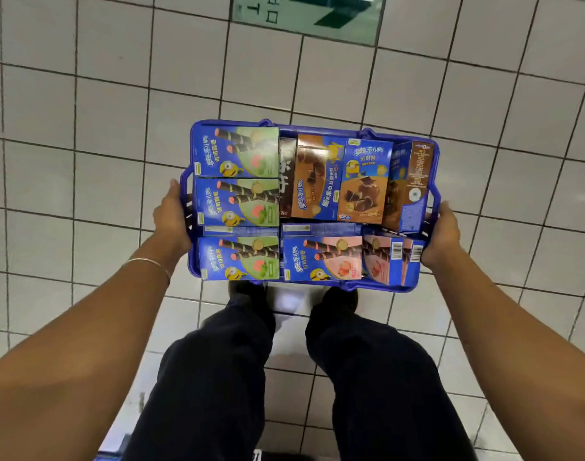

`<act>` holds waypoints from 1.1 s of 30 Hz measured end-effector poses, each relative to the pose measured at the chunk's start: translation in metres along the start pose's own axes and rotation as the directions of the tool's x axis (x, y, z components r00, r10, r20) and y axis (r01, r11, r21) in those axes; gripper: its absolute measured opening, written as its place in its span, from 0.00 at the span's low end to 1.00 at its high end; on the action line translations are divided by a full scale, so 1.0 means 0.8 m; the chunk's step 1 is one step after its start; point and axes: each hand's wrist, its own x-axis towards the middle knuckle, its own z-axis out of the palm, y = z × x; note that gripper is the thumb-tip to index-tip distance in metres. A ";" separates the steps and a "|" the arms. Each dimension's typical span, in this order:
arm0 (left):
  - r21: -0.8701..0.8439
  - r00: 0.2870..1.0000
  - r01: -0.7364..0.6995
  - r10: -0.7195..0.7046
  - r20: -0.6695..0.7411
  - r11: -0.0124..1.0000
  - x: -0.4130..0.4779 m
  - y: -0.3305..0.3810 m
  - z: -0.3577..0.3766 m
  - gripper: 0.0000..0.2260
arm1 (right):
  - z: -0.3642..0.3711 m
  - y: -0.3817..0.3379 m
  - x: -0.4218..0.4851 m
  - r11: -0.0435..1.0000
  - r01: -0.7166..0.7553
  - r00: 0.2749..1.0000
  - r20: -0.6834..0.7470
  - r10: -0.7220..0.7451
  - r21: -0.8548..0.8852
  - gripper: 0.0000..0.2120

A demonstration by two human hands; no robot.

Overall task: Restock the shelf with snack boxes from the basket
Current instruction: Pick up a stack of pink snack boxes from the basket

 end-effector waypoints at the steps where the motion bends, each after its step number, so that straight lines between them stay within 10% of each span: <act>1: 0.004 1.000 0.006 -0.006 0.010 1.000 -0.003 0.003 0.001 0.24 | 0.001 -0.001 -0.002 1.000 0.002 1.000 -0.005 -0.002 0.009 0.22; 10: -0.006 1.000 -0.030 0.030 -0.004 1.000 -0.089 0.075 -0.028 0.16 | 0.012 -0.068 -0.108 0.996 0.069 0.998 -0.002 -0.069 -0.049 0.31; 33: -0.137 0.853 -0.521 0.522 -0.035 0.842 -0.455 0.655 -0.182 0.16 | 0.187 -0.459 -0.687 0.873 0.469 0.882 -0.028 -0.470 0.133 0.06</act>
